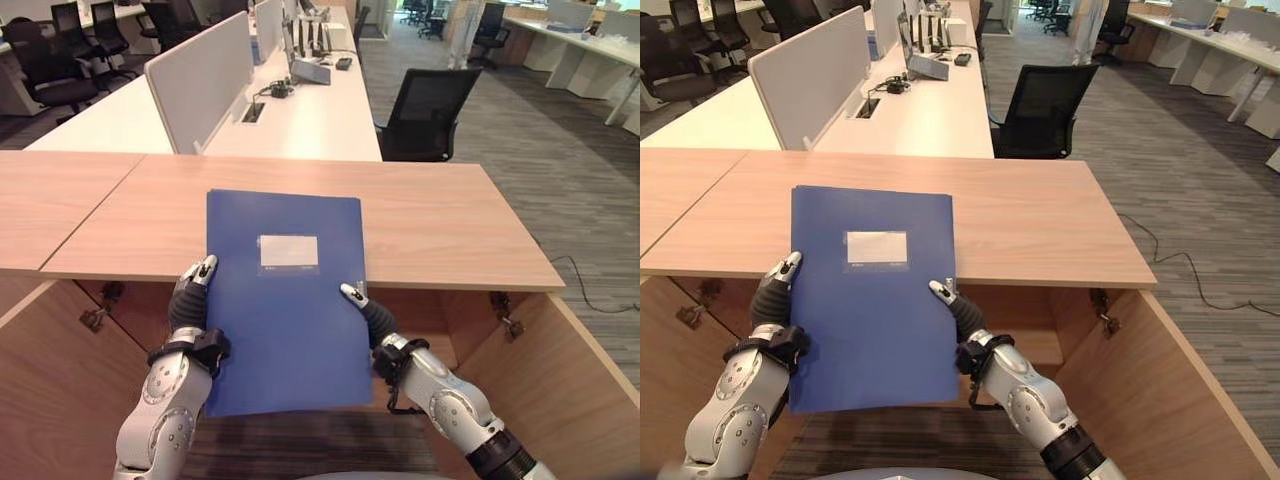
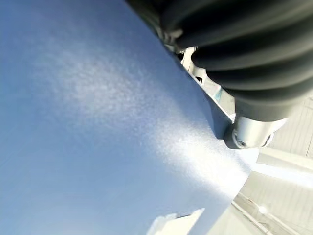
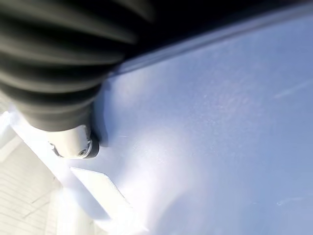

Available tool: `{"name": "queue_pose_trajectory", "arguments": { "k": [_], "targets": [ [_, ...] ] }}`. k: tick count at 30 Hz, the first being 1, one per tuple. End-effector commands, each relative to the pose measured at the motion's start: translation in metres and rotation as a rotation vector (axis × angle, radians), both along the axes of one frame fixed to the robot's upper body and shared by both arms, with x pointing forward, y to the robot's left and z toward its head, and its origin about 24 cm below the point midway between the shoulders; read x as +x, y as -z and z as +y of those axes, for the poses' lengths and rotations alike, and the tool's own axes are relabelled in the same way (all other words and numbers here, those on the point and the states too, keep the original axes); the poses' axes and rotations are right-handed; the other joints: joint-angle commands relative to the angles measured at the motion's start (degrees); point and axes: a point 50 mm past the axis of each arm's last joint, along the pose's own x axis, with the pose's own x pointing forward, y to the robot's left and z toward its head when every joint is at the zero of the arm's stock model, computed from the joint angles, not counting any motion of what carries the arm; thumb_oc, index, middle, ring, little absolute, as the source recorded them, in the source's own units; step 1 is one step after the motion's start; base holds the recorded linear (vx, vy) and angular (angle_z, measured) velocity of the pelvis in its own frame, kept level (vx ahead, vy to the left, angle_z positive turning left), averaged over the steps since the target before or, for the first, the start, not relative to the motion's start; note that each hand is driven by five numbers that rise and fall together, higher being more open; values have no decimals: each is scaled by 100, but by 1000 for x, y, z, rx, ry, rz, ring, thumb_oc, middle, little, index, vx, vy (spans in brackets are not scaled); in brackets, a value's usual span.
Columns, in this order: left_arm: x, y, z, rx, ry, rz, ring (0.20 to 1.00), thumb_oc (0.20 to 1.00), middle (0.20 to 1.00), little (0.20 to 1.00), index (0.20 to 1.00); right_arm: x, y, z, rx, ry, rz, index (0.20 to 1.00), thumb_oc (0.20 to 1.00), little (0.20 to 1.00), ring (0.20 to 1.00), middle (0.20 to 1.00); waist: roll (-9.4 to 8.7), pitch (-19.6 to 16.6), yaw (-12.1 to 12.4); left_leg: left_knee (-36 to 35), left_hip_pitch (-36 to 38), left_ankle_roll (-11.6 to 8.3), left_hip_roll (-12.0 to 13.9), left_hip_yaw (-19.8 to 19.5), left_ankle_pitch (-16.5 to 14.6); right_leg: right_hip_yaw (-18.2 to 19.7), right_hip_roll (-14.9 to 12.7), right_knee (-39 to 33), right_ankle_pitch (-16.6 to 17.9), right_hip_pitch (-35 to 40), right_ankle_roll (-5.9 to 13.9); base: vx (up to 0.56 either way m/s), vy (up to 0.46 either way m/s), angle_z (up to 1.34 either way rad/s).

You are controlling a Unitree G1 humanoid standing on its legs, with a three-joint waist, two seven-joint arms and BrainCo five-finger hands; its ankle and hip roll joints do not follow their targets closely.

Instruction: Put the empty folder in the office cabinet

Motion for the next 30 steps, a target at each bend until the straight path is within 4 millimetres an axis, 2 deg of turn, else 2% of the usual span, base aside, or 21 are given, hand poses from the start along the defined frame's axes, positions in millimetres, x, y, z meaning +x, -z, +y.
{"name": "queue_pose_trajectory", "arguments": {
  "k": [1, 4, 12, 14, 16, 17, 25, 26, 30],
  "targets": [
    [11, -23, -109, -391, 489, -150, 200, 200, 200, 200, 200, -25, -54, 110, 412, -373, -104, 200, 200, 200, 200, 200, -104, 253, 2, 62, 634, 68, -66, -247, -808, 45, 271, 33, -377, 195, -79, 0, 0, 0],
    [13, -20, -106, -390, 479, -135, 200, 200, 200, 200, 200, -26, -49, 100, 375, -395, -146, 200, 200, 200, 200, 200, -103, 225, 17, 62, 643, 63, -69, -269, -810, 32, 273, 33, -393, 216, -82, 0, 0, 0],
    [15, -17, -105, -387, 466, -124, 200, 200, 200, 200, 200, -27, -42, 92, 331, -439, -185, 200, 200, 200, 200, 200, -86, 210, 35, 62, 658, 63, -78, -294, -813, -5, 276, 33, -411, 240, -82, 0, 0, 0],
    [15, -16, -105, -386, 464, -119, 347, 347, 347, 347, 347, -26, -41, 88, 319, -437, -196, 200, 200, 200, 200, 200, -85, 208, 30, 62, 660, 60, -80, -295, -812, -10, 278, 33, -413, 244, -81, 0, 0, 0],
    [15, -16, -105, -390, 464, -117, 664, 664, 664, 664, 664, -26, -39, 86, 307, -435, -201, 200, 200, 200, 200, 200, -81, 206, 36, 62, 661, 62, -83, -309, -810, -11, 277, 33, -414, 249, -80, 3, 3, 3],
    [15, -14, -104, -388, 458, -111, 1000, 1000, 1000, 1000, 1000, -25, -37, 82, 289, -421, -208, 200, 200, 200, 200, 200, -76, 206, 36, 62, 662, 66, -83, -313, -809, -14, 273, 33, -416, 251, -78, 1, 5, 7],
    [16, -7, -98, -391, 413, -78, 1000, 1000, 1000, 1000, 1000, -19, -35, 66, 250, -367, -247, 200, 200, 200, 200, 200, -72, 185, 46, 62, 663, 78, -89, -344, -804, -26, 266, 33, -423, 265, -80, 1, 1, 2],
    [15, 1, -91, -390, 371, -47, 1000, 1000, 1000, 1000, 1000, -14, -38, 57, 214, -345, -287, 200, 200, 200, 200, 200, -80, 179, 49, 62, 665, 81, -90, -350, -804, -27, 264, 33, -425, 269, -82, -1, 1, 3],
    [13, 13, -78, -398, 291, 4, 1000, 1000, 1000, 1000, 1000, -8, -44, 42, 125, -322, -345, 200, 200, 200, 200, 200, -88, 166, 69, 62, 672, 83, -96, -361, -801, -31, 264, 33, -429, 277, -83, 0, 0, 0]
  ]
}}
